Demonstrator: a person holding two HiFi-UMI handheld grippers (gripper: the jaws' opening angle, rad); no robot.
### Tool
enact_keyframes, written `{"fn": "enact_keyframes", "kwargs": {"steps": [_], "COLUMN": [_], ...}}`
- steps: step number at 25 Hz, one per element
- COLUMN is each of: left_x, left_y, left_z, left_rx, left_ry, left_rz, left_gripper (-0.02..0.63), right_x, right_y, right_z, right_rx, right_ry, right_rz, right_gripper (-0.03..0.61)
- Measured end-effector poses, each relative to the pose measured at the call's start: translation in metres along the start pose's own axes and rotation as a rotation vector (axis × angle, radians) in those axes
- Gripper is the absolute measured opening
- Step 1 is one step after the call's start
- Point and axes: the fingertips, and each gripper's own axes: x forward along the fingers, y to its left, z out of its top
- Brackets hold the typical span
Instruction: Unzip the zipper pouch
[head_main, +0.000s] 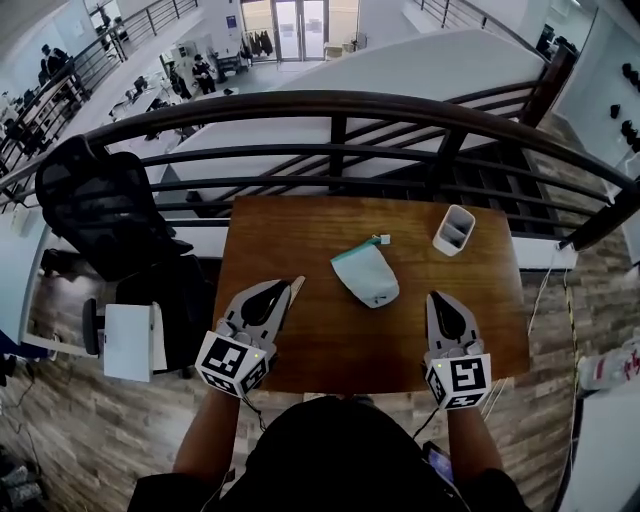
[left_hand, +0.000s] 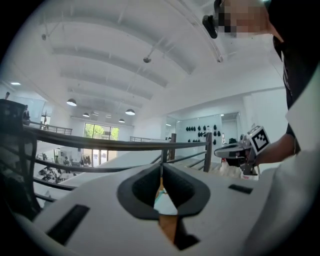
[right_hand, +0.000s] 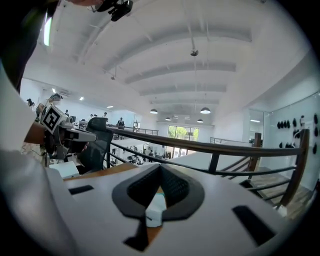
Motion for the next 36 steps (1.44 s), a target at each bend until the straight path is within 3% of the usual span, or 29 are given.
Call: {"fn": "enact_keyframes", "kwargs": {"steps": [14, 36], "left_x": [-0.061, -0.037], "left_y": [0.014, -0.018], "left_z": [0.006, 0.017], "left_rx": [0.005, -0.021], "left_ry": [-0.074, -0.084], "left_rz": [0.023, 0.048], "left_gripper": [0.021, 0.02], "right_x": [-0.046, -0.059], "right_y": [0.026, -0.014], "right_z": [0.009, 0.022], "right_rx": [0.079, 0.053], "right_ry": [-0.081, -0.098], "right_rz": [-0.087, -0.038], "right_gripper": [-0.008, -0.008]}}
